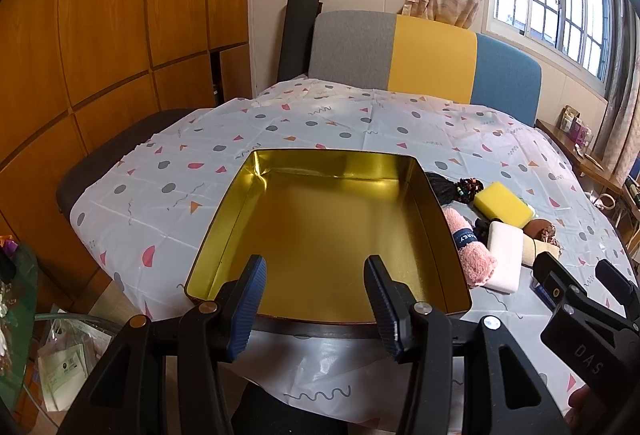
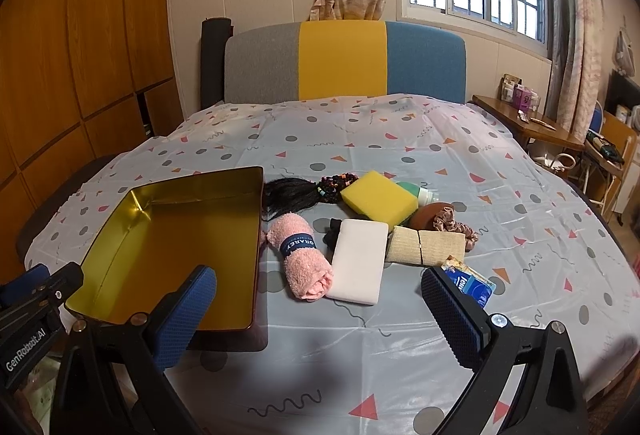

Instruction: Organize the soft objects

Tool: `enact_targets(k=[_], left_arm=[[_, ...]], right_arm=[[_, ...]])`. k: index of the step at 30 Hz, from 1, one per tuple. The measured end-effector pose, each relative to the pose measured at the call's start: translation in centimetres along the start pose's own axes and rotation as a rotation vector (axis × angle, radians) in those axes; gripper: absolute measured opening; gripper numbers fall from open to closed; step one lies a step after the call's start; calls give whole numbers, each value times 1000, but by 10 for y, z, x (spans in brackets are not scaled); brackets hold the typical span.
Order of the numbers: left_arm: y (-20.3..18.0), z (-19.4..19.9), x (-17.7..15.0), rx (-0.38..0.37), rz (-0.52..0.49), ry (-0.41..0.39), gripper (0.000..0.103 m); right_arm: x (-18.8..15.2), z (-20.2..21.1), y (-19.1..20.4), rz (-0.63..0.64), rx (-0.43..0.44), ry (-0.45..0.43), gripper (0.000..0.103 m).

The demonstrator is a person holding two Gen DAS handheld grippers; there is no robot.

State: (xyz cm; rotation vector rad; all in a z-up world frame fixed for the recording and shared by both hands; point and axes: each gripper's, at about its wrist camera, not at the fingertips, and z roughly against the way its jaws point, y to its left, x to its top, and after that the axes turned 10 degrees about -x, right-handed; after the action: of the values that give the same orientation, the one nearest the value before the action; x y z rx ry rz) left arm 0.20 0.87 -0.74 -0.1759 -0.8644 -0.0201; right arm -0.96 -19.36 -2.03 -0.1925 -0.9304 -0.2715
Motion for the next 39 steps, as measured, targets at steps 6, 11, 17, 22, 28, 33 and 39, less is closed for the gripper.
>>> enact_targets(k=[6,11,17,22,28,33,39], left_arm=[[-1,-1,-1,-2,-1,5,51],[-5,-6,-2,-25,-17,20,51],[-9,-18,-3,-227,-18,86,61],[-27,-32,5,-326,-21,146,62],[-71,-42,18,-478,-132,177,62],[-118,-60,15,-570,-231,294,62],[-183,-86,-3,-651,-330,426,62]], right_arm=[[0,-1,0,2,2,0,103],[0,-4,-3,1,5,11,103],[2,-18,-24,-33,51,51,103],[10,-46,-87,-148,88,139,103],[13,-73,-174,-271,24,221,103],[8,-90,-239,-407,-16,277,103],[-3,-103,-287,-506,-17,266,103]])
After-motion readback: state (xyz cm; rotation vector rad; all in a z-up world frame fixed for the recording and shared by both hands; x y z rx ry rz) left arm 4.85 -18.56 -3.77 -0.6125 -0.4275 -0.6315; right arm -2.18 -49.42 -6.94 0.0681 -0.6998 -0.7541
